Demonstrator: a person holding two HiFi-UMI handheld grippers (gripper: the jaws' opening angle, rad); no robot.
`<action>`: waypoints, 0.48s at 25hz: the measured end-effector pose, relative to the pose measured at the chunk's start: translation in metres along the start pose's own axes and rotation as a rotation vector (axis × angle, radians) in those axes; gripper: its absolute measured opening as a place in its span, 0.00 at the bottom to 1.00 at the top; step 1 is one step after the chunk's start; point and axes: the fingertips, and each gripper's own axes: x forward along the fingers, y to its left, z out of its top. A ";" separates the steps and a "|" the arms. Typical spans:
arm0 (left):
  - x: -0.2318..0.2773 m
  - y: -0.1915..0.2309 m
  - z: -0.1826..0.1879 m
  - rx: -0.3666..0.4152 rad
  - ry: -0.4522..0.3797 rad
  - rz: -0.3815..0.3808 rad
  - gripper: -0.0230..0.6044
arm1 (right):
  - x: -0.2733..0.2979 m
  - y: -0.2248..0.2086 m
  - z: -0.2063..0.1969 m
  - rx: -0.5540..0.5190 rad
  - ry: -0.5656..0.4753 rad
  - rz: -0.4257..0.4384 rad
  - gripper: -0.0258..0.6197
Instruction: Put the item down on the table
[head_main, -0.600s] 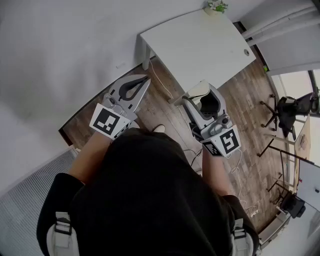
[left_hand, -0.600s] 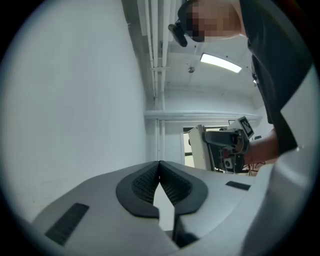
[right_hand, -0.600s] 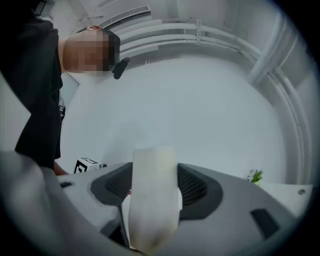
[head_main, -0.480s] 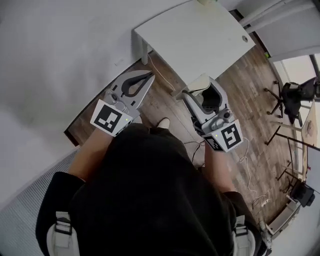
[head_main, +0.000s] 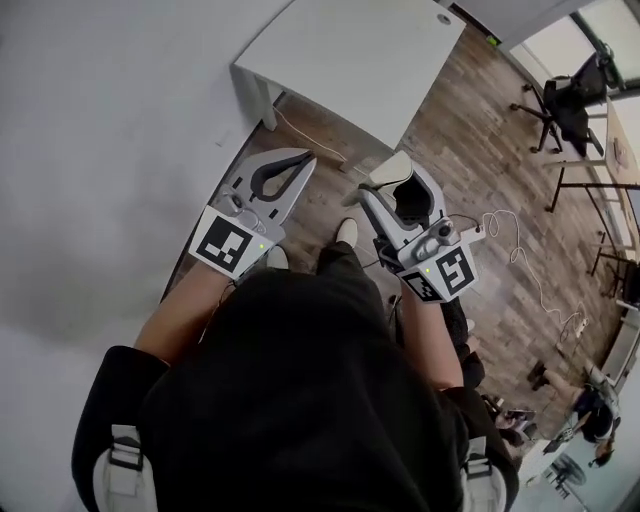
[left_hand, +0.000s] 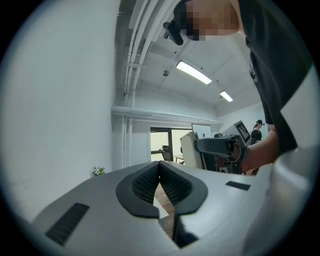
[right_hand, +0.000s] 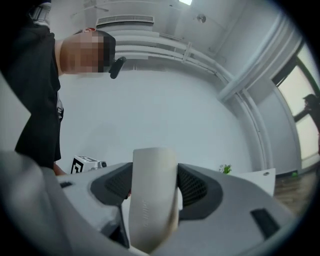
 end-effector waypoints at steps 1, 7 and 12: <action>-0.011 -0.001 -0.001 -0.010 -0.006 -0.014 0.03 | -0.002 0.011 -0.005 -0.006 0.004 -0.025 0.48; -0.046 -0.016 -0.010 -0.052 -0.031 -0.112 0.03 | -0.021 0.050 -0.019 -0.028 0.008 -0.157 0.48; -0.017 -0.029 -0.004 -0.054 -0.022 -0.155 0.03 | -0.035 0.028 -0.006 -0.038 0.008 -0.188 0.48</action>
